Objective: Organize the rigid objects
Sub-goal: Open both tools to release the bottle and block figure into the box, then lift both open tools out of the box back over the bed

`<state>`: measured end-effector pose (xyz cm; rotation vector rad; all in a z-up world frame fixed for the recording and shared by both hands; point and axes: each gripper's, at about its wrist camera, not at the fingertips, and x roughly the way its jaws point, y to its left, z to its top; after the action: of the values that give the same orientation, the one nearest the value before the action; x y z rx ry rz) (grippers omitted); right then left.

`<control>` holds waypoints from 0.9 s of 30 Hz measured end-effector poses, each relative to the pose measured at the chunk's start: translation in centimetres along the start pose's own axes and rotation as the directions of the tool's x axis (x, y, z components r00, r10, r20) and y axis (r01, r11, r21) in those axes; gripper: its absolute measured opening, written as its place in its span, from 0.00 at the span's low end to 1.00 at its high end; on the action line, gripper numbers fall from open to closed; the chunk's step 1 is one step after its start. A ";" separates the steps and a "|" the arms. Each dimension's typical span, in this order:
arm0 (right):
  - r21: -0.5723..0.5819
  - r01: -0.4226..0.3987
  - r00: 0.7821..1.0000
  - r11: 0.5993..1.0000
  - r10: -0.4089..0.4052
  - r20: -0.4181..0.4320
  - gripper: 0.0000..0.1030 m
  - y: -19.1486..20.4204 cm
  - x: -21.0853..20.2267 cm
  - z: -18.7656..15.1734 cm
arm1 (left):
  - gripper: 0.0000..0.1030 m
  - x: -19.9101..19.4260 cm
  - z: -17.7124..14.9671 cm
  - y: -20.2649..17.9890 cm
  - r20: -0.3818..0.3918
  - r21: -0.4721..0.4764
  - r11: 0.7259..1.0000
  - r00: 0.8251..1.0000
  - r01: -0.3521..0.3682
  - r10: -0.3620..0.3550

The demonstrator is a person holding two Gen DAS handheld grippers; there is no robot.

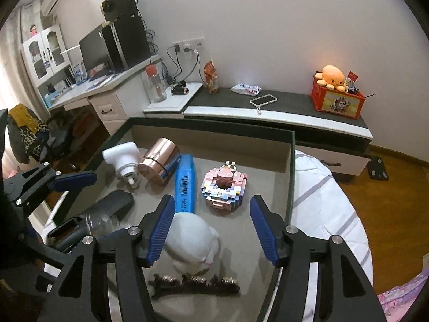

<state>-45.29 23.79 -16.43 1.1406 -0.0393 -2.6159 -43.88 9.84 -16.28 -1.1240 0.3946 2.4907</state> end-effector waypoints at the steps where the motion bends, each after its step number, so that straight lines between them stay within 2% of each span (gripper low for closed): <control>1: 0.000 0.001 1.000 1.000 -0.001 0.006 0.64 0.1 -0.6 0.0 | 0.90 -0.7 -0.3 0.1 0.009 -0.007 1.000 1.000 -0.009 0.009; 4: 0.002 -0.005 0.999 1.000 0.005 0.047 0.76 0.5 -3.1 -0.4 | 0.96 -2.9 -1.1 0.6 0.056 -0.018 0.999 0.997 -0.044 0.045; 7: 0.006 -0.027 0.996 1.000 0.027 0.083 0.78 0.9 -5.7 -1.2 | 1.00 -5.7 -2.3 1.1 0.105 -0.059 0.997 0.993 -0.040 0.046; 10: 0.014 -0.037 0.991 0.999 0.035 0.129 0.80 1.6 -8.4 -2.4 | 1.00 -8.4 -3.8 1.1 0.157 -0.074 0.995 0.985 -0.066 0.077; 12: 0.008 -0.044 0.988 0.999 0.043 0.148 0.86 2.3 -9.9 -3.4 | 1.00 -10.1 -5.0 0.9 0.184 -0.092 0.992 0.977 -0.088 0.104; 15: -0.020 -0.013 0.988 1.000 0.016 0.153 0.96 3.5 -11.3 -5.0 | 1.00 -12.3 -6.9 0.9 0.209 -0.139 0.987 0.973 -0.073 0.102; 16: -0.031 0.001 0.988 1.000 0.004 0.154 1.00 4.0 -11.6 -5.8 | 1.00 -12.7 -7.3 0.9 0.213 -0.153 0.986 0.971 -0.073 0.105; 21: -0.063 0.037 0.990 0.997 -0.028 0.136 1.00 5.9 -12.9 -9.8 | 1.00 -14.7 -10.9 0.3 0.192 -0.232 0.970 0.975 -0.067 0.113; 27: -0.009 0.041 0.992 0.999 -0.040 0.118 1.00 6.1 -15.1 -14.9 | 1.00 -15.2 -15.0 -1.2 0.135 -0.213 0.975 0.987 -0.061 0.092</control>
<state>-23.28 23.33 -15.09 0.9915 -0.0253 -2.7130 -24.27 1.56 -14.41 -1.0125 0.1409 2.7115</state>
